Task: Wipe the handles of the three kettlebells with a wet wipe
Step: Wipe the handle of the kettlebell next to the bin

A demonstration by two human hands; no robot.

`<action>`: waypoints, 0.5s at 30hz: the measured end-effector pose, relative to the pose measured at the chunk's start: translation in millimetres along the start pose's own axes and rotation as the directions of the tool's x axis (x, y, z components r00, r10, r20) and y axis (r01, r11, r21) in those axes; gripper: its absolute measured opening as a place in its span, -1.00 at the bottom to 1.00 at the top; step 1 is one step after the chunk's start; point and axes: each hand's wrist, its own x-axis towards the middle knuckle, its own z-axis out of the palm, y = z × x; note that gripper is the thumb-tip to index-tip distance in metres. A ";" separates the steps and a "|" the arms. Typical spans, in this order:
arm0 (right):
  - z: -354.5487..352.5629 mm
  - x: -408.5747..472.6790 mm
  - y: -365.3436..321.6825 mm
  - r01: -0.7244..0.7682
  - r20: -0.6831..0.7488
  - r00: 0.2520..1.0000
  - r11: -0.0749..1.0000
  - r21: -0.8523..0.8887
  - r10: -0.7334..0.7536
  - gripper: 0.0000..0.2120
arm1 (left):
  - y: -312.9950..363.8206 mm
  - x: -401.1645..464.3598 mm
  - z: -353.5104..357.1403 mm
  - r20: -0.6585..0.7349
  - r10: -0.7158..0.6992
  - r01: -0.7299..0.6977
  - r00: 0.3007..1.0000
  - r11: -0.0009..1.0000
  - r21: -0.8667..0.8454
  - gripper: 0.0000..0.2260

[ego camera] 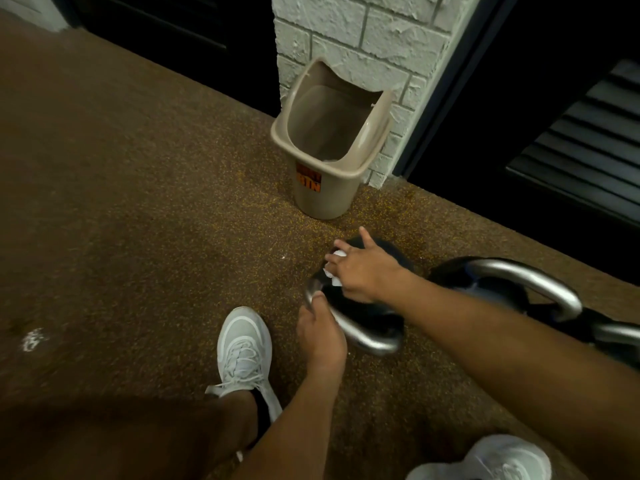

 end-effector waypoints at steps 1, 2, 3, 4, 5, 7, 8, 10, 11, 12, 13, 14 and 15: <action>-4.5 8.6 -3.1 -0.024 0.005 1.000 0.997 0.071 0.023 -0.55 | -1.3 1.5 -1.0 -0.003 -0.006 0.006 1.000 1.000 -0.001 -0.62; -8.6 16.0 -5.8 -0.051 0.001 0.999 0.983 0.176 0.052 -0.60 | -2.0 2.3 -3.1 -0.007 -0.007 0.007 1.000 1.000 -0.008 -0.65; -12.4 19.5 -8.5 -0.076 -0.016 0.996 0.954 0.289 0.085 -0.65 | -3.1 3.0 -4.4 -0.011 -0.005 0.005 1.000 1.000 -0.022 -0.71; -14.0 21.1 -11.0 -0.094 -0.044 0.992 0.919 0.384 0.120 -0.70 | -4.3 3.5 -5.3 -0.021 -0.006 0.005 1.000 0.999 -0.035 -0.76; -15.2 21.2 -14.0 -0.098 -0.063 0.988 0.892 0.441 0.139 -0.74 | -5.2 3.6 -5.7 -0.034 -0.004 0.002 0.999 0.999 -0.039 -0.78; -13.8 18.6 -20.5 -0.093 -0.045 0.990 0.850 0.518 0.136 -0.75 | -7.6 2.4 -4.1 -0.036 0.014 -0.015 0.999 0.999 -0.037 -0.72; -11.8 16.2 -24.1 -0.086 -0.042 0.990 0.819 0.567 0.133 -0.72 | -8.5 0.7 -2.6 -0.035 0.021 -0.022 0.999 0.998 -0.052 -0.64; -7.3 7.9 -29.3 -0.072 -0.063 0.986 0.731 0.678 0.156 -0.68 | -10.5 -1.5 -0.9 -0.044 0.025 -0.029 0.999 0.995 -0.095 -0.47; -4.8 1.3 -31.2 -0.057 -0.080 0.982 0.668 0.742 0.174 -0.67 | -12.3 -1.0 0.2 -0.047 0.030 -0.035 0.998 0.994 -0.102 -0.43; -0.8 -5.5 -32.8 -0.041 -0.087 0.978 0.585 0.810 0.190 -0.67 | -12.6 -1.6 1.6 -0.043 0.041 -0.046 0.998 0.993 -0.109 -0.41; 3.8 -12.9 -35.1 -0.013 -0.092 0.977 0.483 0.875 0.192 -0.68 | -12.1 -2.2 2.6 -0.049 0.054 -0.059 0.997 0.992 -0.110 -0.41; 8.8 -19.8 -38.5 0.023 -0.095 0.979 0.368 0.930 0.180 -0.69 | -11.9 -2.0 2.8 -0.059 0.065 -0.071 0.996 0.992 -0.105 -0.39; 13.2 -24.2 -41.8 0.061 -0.110 0.979 0.272 0.960 0.169 -0.70 | -11.7 -1.3 2.9 -0.068 0.080 -0.087 0.994 0.990 -0.113 -0.37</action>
